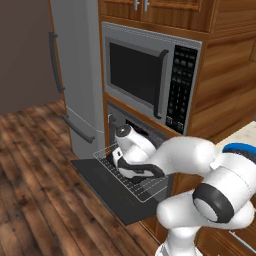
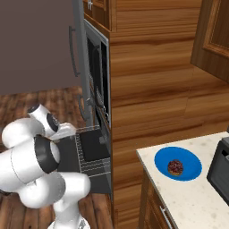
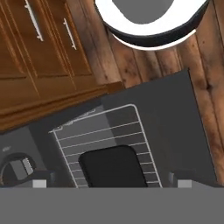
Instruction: Take the baked cake out of the oven and place it on the plate for cooling. Then close the oven door.
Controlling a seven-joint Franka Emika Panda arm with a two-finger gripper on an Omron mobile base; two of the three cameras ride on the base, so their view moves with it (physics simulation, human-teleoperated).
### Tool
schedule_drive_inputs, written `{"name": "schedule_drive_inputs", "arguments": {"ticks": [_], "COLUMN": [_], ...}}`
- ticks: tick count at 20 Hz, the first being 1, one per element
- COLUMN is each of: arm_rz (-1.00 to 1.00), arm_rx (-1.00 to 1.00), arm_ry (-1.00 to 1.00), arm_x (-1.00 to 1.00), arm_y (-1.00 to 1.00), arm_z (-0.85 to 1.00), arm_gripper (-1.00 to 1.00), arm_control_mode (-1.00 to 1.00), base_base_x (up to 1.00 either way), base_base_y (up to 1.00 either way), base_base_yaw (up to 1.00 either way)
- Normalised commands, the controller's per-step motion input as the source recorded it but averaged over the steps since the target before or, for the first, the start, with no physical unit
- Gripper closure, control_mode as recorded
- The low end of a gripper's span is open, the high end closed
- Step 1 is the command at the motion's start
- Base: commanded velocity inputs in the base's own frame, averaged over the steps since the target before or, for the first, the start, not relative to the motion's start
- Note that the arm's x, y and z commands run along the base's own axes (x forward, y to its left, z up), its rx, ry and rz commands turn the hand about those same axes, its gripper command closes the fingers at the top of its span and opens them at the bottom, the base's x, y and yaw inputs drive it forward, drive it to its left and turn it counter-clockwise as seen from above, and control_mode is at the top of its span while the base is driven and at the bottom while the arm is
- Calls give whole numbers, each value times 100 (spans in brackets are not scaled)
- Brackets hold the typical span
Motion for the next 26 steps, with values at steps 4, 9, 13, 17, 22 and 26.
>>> {"name": "schedule_drive_inputs", "arguments": {"ticks": [4, 9, 13, 17, 22, 26], "arm_rz": [7, 7, 8, 7, 7, 6], "arm_rx": [-20, -13, -9, -11, -10, -7], "arm_ry": [0, 7, 11, 4, 0, 0], "arm_x": [46, 41, 29, 30, 21, 11], "arm_y": [5, 2, 0, 0, 0, 0], "arm_z": [-63, -51, -57, -52, -45, -34], "arm_gripper": [-100, -100, -100, -100, -100, -100], "arm_control_mode": [-100, -100, -100, -100, -100, -100], "base_base_x": [0, 0, 0, 0, 0, 0], "base_base_y": [0, 0, 0, 0, 0, 0], "base_base_yaw": [0, 0, 0, 0, 0, 0]}}
